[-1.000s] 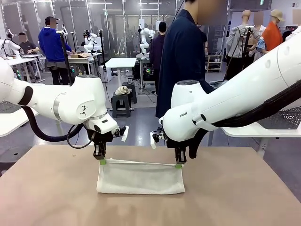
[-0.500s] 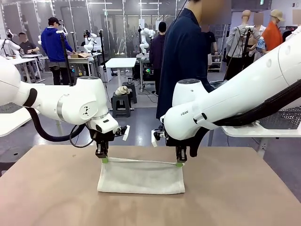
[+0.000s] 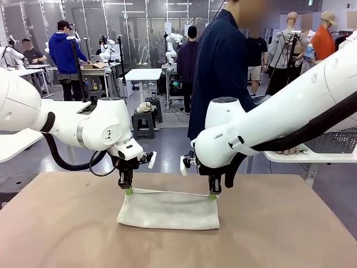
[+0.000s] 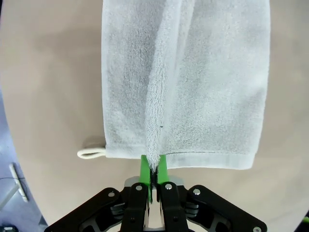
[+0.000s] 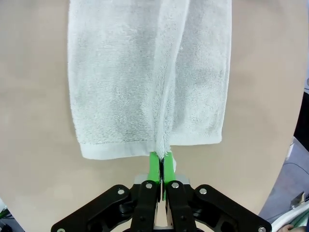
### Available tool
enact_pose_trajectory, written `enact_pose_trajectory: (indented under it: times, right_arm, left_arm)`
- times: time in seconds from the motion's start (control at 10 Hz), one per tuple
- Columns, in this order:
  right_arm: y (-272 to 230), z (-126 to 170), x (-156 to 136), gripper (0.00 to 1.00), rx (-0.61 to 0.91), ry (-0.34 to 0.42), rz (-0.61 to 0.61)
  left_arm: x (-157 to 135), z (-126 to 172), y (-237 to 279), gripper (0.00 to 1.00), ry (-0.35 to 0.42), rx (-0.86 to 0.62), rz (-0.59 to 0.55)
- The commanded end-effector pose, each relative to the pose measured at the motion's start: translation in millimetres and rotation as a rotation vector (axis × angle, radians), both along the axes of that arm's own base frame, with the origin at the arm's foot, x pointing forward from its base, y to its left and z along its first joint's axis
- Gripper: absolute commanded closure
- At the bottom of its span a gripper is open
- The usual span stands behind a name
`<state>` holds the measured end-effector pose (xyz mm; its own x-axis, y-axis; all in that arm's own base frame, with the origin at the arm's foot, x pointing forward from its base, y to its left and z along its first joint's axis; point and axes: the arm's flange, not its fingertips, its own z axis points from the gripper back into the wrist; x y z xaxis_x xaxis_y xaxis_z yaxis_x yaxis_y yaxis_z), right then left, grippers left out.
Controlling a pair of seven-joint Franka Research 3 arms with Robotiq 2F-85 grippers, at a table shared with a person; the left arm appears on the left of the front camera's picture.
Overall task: Fold the towels and place them in the basket.
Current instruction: When a person lays out a Towel with hook on the table, fold it in half twice.
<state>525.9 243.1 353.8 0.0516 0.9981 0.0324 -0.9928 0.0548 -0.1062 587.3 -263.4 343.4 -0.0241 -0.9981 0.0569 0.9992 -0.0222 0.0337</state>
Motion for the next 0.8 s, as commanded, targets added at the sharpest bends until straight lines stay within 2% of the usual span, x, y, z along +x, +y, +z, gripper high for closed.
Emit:
enact_pose_trajectory:
  times: [0.0, 0.2, 0.7]
  right_arm:
    - [0.5, -14.1, 14.2, 0.96, 0.026, -0.013, -0.028]
    - [-1.3, -24.6, 20.0, 0.96, 0.025, -0.046, -0.001]
    - [-6.6, -10.1, 24.3, 0.46, 0.036, -0.112, 0.038]
  left_arm:
    - [9.2, -8.0, 2.0, 0.94, 0.013, -0.021, -0.020]
    - [9.4, -13.1, 3.6, 0.94, 0.003, -0.015, -0.008]
    - [0.6, 5.9, 14.1, 0.44, -0.099, -0.010, 0.012]
